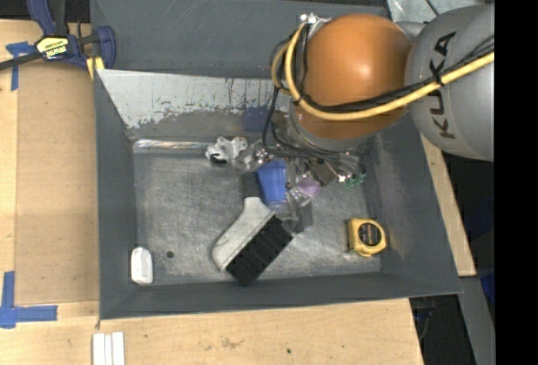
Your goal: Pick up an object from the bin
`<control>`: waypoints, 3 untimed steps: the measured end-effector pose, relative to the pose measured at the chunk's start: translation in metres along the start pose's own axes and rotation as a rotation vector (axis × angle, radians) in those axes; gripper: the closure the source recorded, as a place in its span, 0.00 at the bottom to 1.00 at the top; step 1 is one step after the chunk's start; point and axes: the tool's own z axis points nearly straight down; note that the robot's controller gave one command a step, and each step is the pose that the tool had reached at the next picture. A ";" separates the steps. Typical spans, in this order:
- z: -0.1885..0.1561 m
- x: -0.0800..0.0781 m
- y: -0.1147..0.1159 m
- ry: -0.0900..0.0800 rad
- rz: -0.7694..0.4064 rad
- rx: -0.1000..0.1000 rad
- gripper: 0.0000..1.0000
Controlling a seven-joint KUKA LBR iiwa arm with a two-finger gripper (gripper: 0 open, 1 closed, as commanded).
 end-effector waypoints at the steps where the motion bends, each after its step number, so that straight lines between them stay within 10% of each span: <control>1: 0.060 -0.002 -0.019 -0.001 0.032 0.000 0.00; 2: 0.073 0.035 -0.044 0.011 -0.070 -0.007 0.00; 3: 0.137 0.015 -0.050 -0.043 -0.072 0.012 1.00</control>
Offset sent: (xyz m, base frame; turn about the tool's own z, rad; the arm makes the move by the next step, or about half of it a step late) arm -0.0120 -0.0753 -0.0582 -0.1045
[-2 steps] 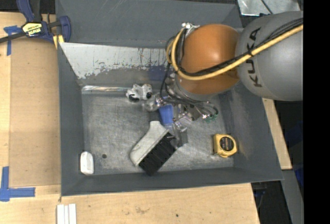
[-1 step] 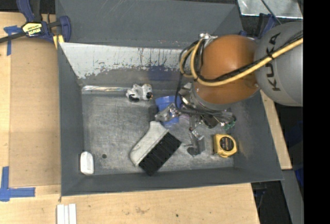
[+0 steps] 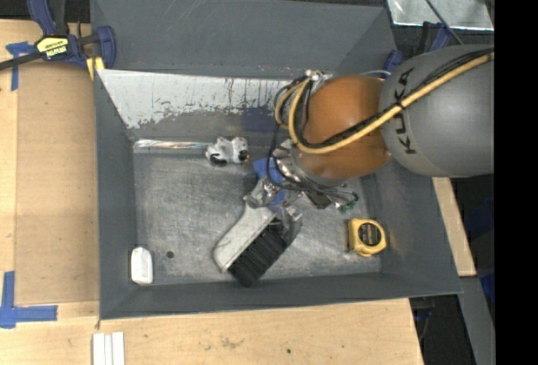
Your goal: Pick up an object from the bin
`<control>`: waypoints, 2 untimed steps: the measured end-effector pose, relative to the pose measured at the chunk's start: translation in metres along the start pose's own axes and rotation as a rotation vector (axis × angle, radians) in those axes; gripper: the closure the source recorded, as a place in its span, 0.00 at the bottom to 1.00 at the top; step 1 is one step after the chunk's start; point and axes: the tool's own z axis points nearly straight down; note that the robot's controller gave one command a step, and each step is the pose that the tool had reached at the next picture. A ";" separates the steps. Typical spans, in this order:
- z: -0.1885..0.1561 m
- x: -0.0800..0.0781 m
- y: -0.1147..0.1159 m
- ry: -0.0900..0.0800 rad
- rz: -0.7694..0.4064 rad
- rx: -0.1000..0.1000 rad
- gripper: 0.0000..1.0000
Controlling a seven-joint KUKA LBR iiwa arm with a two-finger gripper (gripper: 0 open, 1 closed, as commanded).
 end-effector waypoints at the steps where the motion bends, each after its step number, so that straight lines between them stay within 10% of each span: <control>1: 0.000 0.000 0.000 0.000 0.001 0.000 1.00; 2: -0.006 0.005 -0.001 0.010 0.003 0.000 1.00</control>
Offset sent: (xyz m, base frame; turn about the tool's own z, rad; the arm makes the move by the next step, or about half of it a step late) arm -0.0137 0.0599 0.1086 -0.1109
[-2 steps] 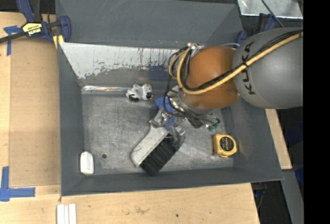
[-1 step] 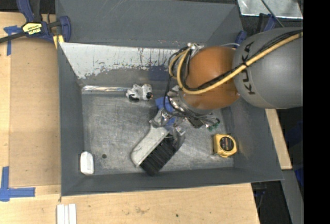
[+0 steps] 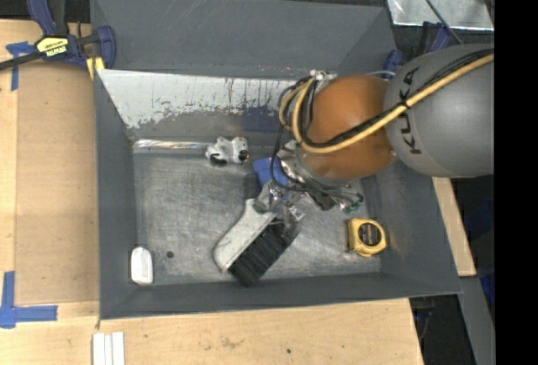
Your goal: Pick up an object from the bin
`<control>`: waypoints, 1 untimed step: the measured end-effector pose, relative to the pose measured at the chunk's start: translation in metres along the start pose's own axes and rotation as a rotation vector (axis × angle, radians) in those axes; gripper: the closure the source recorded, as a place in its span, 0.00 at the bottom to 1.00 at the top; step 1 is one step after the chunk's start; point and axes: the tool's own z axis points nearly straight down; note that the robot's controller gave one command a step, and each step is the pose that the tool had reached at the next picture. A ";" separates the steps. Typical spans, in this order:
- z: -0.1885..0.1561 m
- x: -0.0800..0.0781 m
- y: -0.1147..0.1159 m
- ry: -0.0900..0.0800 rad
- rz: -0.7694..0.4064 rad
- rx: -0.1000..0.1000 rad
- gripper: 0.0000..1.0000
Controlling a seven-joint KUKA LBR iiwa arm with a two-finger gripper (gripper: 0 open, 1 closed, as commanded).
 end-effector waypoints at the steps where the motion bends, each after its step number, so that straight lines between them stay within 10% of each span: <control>1: -0.029 0.016 -0.001 0.031 0.085 -0.012 1.00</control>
Offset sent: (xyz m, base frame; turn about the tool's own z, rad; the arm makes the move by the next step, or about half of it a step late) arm 0.0101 0.0142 -0.0222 -0.0142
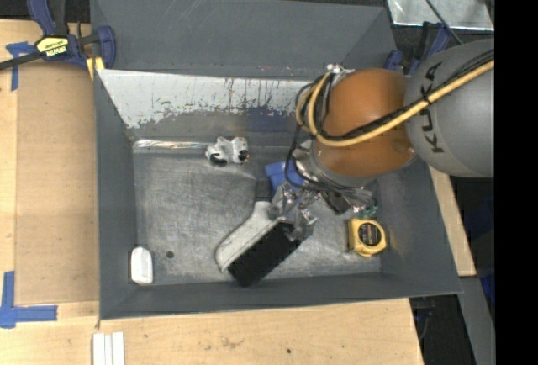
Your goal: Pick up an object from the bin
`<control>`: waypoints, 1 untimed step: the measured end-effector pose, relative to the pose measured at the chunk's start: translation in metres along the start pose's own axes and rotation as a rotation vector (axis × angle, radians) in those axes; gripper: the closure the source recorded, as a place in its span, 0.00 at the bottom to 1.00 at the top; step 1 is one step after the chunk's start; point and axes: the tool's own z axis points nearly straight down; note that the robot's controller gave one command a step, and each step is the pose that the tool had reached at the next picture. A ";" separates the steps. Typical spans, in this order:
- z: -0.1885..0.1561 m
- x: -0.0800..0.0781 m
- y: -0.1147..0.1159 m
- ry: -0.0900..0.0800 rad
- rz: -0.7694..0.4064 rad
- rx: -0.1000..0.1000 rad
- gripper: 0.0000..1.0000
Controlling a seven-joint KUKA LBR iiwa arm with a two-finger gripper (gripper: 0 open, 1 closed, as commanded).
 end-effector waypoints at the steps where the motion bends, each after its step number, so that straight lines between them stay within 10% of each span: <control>1: 0.048 -0.036 0.008 0.000 -0.100 0.001 0.00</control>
Offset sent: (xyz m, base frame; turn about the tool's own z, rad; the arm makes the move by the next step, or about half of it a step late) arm 0.0000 0.0000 0.0000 0.0000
